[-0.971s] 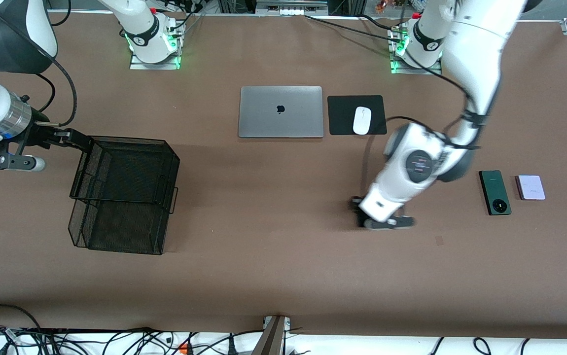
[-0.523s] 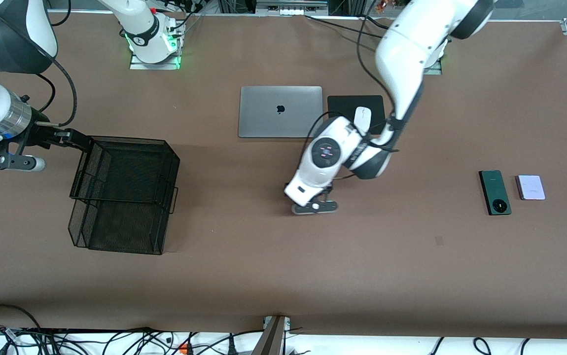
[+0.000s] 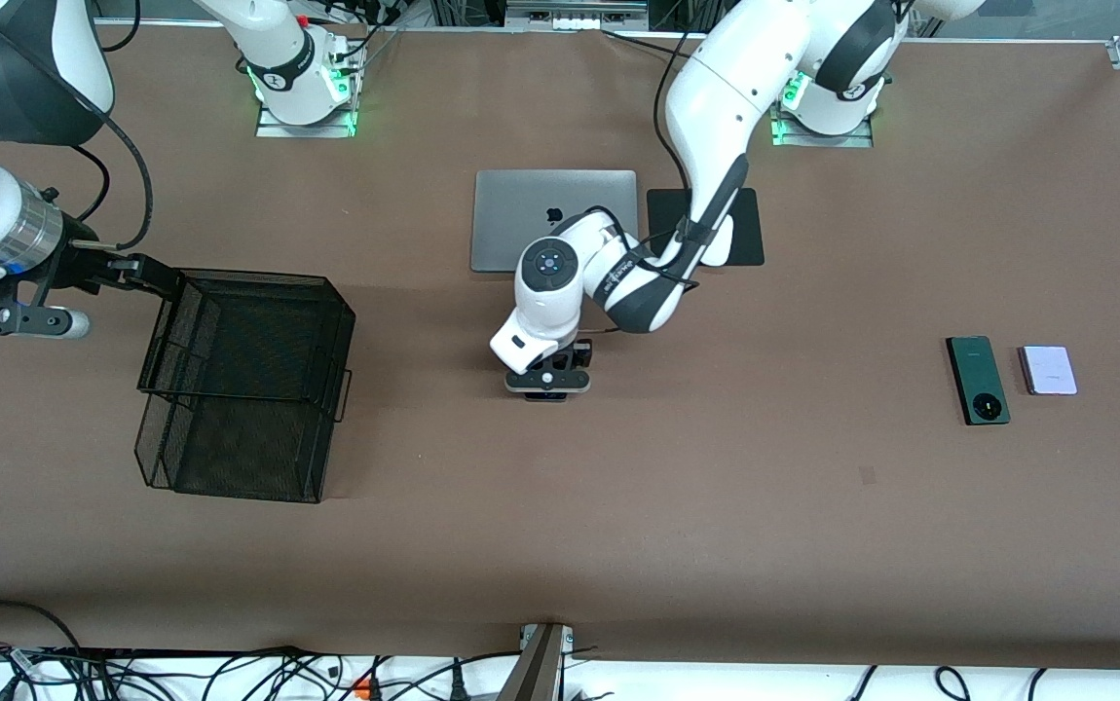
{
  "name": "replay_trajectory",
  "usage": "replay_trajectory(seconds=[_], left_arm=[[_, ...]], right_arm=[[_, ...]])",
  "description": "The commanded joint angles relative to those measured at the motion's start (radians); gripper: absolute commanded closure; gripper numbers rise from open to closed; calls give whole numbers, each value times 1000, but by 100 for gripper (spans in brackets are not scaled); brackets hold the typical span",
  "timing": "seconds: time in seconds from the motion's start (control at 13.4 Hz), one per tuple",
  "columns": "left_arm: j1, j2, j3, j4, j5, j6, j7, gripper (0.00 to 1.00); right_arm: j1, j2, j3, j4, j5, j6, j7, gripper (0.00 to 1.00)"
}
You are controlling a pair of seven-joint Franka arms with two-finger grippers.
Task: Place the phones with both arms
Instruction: 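Carry the flip phone with the left gripper toward the table middle, then set the flip phone down mid-table while the right gripper approaches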
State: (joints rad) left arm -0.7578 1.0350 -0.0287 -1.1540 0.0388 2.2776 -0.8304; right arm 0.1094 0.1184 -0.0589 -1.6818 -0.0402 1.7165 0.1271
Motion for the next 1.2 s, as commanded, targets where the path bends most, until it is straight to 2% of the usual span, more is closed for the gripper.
replay_trajectory(seconds=[0.0,0.07,0.15,0.37,0.67,0.82,1.12], left_arm=[[-18,31,33,66,4,-24,-12,24],[-14,24,44,71,1,-23,-15,10],[-9,16,47,76,0,-23,-15,0],[17,-44,75,79,-7,-44,-16,0],[150,-144,69,53,1,-254,34,0],[196,-205,75,-34,6,-302,124,0],[362,-369,76,-260,10,-305,391,0]], right_arm=[[-4,4,5,16,5,-17,8,0],[-4,4,5,17,5,-17,8,0],[-4,4,5,16,5,-18,3,0],[-2,4,7,16,5,-17,3,0],[3,15,13,17,5,-17,8,0],[47,20,36,20,8,0,44,0],[229,84,40,28,74,119,409,0]])
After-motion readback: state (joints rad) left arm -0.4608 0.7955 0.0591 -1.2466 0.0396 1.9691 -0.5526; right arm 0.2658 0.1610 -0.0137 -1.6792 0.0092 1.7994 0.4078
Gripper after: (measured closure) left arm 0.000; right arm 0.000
